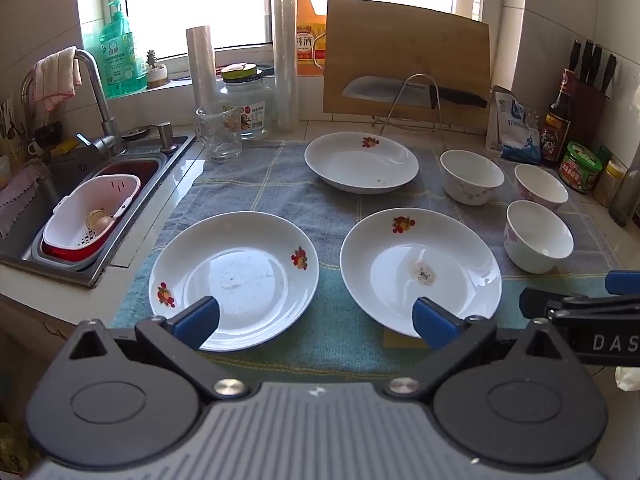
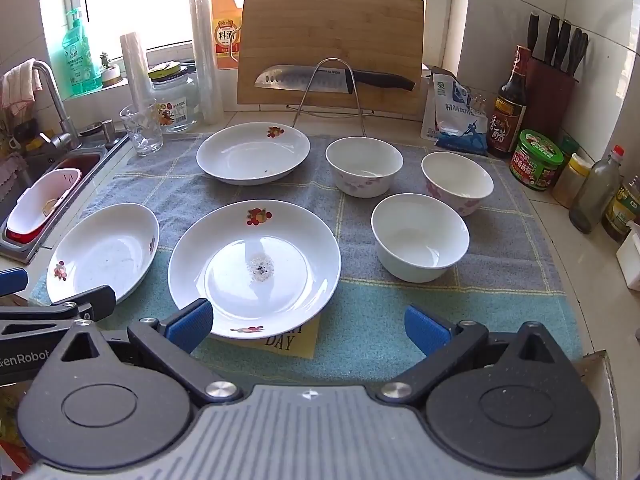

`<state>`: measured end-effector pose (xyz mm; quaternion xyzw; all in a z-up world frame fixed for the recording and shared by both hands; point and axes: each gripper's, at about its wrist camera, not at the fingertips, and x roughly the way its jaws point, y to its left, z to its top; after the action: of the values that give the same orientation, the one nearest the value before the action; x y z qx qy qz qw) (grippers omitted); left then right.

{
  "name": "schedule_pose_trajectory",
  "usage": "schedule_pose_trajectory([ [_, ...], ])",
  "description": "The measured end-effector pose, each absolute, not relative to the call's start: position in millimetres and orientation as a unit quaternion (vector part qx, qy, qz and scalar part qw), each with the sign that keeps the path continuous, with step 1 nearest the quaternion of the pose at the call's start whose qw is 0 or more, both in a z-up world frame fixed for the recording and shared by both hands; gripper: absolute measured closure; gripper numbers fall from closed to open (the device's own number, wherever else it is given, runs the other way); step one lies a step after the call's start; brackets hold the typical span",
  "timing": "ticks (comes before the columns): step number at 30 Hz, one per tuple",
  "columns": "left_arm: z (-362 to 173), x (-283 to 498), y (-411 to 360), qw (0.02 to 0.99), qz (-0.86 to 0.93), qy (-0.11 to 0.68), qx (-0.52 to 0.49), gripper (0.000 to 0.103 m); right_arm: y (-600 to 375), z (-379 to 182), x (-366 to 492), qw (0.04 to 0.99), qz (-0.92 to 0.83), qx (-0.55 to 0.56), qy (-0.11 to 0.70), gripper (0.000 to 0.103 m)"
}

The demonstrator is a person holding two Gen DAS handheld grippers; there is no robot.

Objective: Organize plates and bowls

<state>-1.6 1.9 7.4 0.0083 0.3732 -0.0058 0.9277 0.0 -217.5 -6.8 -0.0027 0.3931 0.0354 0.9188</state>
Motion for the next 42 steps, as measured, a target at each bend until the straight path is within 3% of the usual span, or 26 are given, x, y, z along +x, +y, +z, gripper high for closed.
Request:
schedule_pose_trajectory([
  [42, 9.6, -1.3, 1.2, 0.929, -0.006, 0.371, 0.005, 0.001, -217.0, -2.7, -0.4, 0.920, 0.033, -0.009, 0.390, 0.000],
])
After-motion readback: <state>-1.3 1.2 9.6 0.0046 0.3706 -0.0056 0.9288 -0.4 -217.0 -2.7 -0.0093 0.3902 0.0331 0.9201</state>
